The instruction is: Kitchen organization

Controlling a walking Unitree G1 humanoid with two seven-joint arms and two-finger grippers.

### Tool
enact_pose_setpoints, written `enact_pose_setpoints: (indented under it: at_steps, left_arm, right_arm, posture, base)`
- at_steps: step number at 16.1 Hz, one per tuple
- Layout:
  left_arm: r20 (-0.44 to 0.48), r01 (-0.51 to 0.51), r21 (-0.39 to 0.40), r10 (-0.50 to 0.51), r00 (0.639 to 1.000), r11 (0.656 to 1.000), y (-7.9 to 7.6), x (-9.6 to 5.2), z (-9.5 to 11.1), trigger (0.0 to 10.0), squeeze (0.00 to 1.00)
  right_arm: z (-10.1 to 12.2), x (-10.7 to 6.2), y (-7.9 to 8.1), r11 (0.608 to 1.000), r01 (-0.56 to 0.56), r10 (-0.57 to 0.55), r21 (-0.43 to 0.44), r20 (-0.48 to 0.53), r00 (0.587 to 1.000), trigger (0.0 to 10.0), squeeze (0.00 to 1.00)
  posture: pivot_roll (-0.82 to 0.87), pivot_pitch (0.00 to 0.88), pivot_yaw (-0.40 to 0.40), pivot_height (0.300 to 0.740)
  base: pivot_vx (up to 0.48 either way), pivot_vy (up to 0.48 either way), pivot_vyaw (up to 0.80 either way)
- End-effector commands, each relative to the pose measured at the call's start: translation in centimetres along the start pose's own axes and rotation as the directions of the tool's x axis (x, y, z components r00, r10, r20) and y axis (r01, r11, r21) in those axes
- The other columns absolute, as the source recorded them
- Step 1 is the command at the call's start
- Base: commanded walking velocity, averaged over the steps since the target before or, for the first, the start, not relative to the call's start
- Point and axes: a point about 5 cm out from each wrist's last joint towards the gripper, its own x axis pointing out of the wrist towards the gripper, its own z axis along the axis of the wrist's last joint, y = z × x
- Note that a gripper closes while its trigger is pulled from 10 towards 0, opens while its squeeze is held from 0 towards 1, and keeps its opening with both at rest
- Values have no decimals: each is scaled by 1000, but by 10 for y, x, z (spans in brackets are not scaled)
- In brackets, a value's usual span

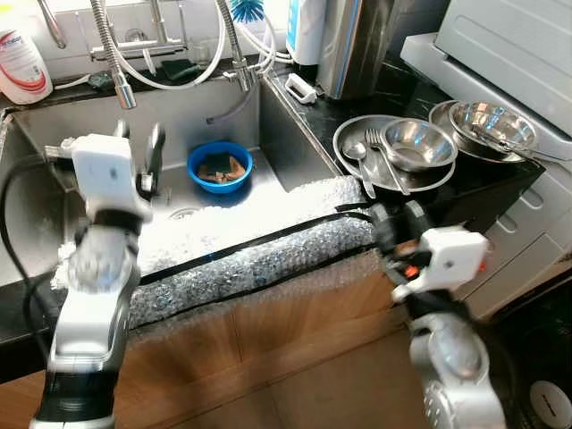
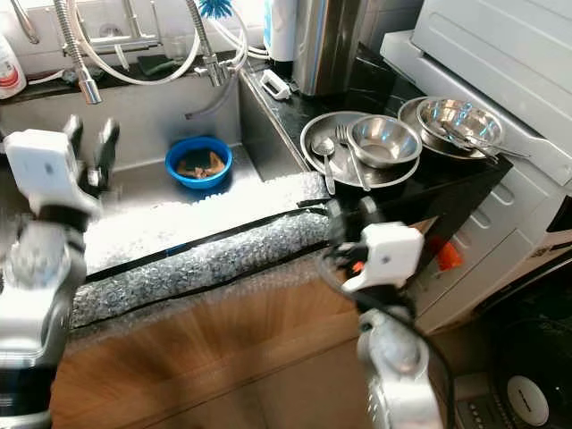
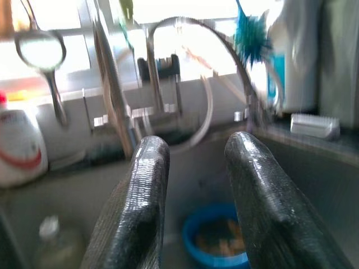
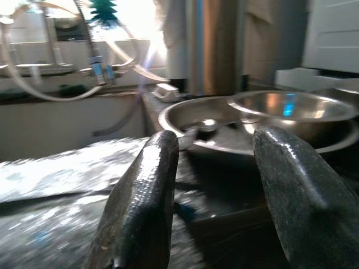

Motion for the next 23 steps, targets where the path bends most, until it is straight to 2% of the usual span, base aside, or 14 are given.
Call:
enact_pose_setpoints:
  at_steps: [1,2,3,4,9,10,11,14,17,23]
  left_arm:
    - [6,14,4,-14,1000,1000,-3,-2,4,10000,0]
    - [-7,19,1,-19,1000,1000,-6,-4,2,10000,0]
    - [-11,19,-2,-19,1000,1000,-7,-4,1,10000,0]
    - [-12,18,-5,-18,1000,1000,-7,-4,2,10000,0]
    - [-1,-7,-22,7,1000,1000,-6,-2,5,10000,0]
    - [-8,-6,-35,6,1000,999,-7,-2,4,10000,0]
    - [-12,-5,-37,5,1000,999,-8,-2,2,10000,0]
    - [-18,2,-43,-3,1000,999,-11,-3,1,10000,0]
    - [-26,13,-46,-14,1000,999,-14,-4,0,10000,0]
    - [-27,21,-55,-23,999,998,-17,-4,-1,10000,0]
  right_arm:
    - [-5,0,-4,1000,24,-24,10,-34,999,10000,0]
    - [-6,0,-3,1000,10,-10,15,-38,999,10000,0]
    - [-6,0,1,1000,-17,18,25,-37,999,10000,325]
    - [-6,1,4,999,-36,38,32,-36,999,10000,1000]
    - [6,14,11,997,-80,80,20,29,996,10000,1000]
    - [9,18,12,996,-85,85,4,43,995,10000,345]
    - [11,21,12,996,-89,89,-7,48,995,10000,0]
    - [9,25,11,994,-104,105,-42,34,994,10000,0]
    - [3,29,12,993,-114,114,-16,0,993,10000,0]
    - [-5,36,14,990,-132,129,-50,-47,990,10000,0]
  posture:
    - [55,150,-57,740]
    - [58,147,-60,740]
    - [59,145,-61,740]
    - [57,147,-62,740]
    - [55,147,-61,740]
    - [54,147,-61,740]
    - [53,146,-62,740]
    - [55,147,-63,740]
    - [55,149,-63,740]
    - [54,148,-62,740]
  base:
    - [0,0,0]
    - [0,0,0]
    - [0,0,0]
    - [0,0,0]
    - [0,0,0]
    - [0,0,0]
    - [0,0,0]
    - [0,0,0]
    - [0,0,0]
    - [0,0,0]
